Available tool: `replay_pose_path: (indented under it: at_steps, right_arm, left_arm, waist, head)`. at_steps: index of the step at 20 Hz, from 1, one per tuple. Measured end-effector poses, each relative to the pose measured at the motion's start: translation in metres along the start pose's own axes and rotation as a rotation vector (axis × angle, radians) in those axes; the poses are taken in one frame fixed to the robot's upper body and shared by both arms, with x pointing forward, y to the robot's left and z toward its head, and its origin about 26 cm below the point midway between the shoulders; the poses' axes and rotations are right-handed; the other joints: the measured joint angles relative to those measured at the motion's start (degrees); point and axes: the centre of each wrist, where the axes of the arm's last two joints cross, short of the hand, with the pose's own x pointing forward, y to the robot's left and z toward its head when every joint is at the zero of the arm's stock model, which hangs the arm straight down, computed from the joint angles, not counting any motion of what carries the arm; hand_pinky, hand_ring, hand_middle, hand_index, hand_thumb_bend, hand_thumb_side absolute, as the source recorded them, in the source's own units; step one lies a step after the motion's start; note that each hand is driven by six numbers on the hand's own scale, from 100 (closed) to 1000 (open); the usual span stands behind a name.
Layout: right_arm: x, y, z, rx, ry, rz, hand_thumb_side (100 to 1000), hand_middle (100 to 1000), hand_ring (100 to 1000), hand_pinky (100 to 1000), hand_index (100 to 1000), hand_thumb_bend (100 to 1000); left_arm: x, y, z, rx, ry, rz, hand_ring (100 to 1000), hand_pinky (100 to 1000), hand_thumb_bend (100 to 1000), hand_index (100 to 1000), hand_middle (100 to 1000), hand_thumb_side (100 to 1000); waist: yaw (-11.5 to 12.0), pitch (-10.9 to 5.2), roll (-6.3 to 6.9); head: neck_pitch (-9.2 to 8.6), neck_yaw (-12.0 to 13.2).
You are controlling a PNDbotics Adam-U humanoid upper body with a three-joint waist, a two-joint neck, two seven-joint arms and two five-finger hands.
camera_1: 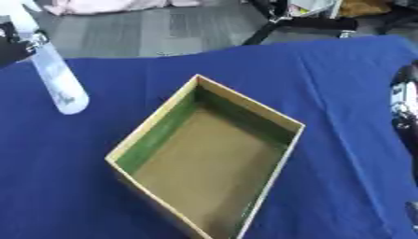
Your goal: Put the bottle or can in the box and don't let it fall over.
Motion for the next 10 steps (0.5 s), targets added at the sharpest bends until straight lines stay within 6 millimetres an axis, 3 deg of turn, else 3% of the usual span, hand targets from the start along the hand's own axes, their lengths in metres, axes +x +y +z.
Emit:
replay_pose_path:
  at_steps: [10]
  right_arm:
    - [0.0016,0.0021,-0.0018,0.012,-0.008,-0.006,470,1000,973,1000,1000,100]
  left_arm:
    - [-0.0001,-0.0033,-0.0034,-0.005,0.007,0.001,1000,1000,100,926,1000,574]
  waist:
    - [-0.87,0.47,0.34]
  head:
    - [-0.85,0.28]
